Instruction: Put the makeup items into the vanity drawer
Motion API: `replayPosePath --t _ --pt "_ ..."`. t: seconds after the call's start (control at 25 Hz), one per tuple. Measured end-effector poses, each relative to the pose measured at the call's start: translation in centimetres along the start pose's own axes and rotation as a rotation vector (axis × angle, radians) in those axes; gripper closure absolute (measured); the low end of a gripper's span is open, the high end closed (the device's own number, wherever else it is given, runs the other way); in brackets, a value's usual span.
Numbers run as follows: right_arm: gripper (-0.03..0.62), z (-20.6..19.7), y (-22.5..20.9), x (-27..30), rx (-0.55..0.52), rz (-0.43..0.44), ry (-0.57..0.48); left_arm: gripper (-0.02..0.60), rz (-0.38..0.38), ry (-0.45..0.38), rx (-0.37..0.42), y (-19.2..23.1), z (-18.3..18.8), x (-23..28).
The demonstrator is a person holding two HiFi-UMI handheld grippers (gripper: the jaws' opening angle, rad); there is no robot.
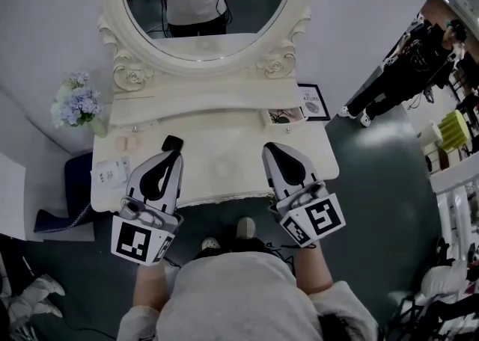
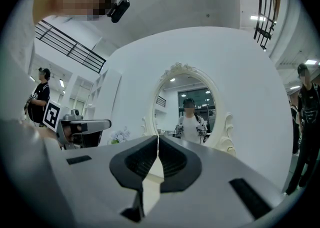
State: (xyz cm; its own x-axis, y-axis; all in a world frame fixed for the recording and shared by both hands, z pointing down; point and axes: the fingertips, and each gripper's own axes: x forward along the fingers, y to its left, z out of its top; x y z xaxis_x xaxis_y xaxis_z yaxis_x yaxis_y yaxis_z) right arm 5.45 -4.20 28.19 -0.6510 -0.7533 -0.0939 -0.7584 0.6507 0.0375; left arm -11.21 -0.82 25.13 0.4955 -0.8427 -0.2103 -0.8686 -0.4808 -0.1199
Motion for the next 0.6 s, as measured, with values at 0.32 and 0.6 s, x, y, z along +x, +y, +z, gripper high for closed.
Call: replayPosePath --t 0.32,0.6 --pt "0.571 0.34 0.57 -0.26 0.001 -0.011 -0.012 0.574 -0.014 -0.006 0.000 -0.06 0.17 -0.32" --pt "0.571 0.48 0.80 -0.48 0.004 -0.018 -0.021 0.574 -0.020 -0.006 -0.005 -0.18 0.03 -0.40"
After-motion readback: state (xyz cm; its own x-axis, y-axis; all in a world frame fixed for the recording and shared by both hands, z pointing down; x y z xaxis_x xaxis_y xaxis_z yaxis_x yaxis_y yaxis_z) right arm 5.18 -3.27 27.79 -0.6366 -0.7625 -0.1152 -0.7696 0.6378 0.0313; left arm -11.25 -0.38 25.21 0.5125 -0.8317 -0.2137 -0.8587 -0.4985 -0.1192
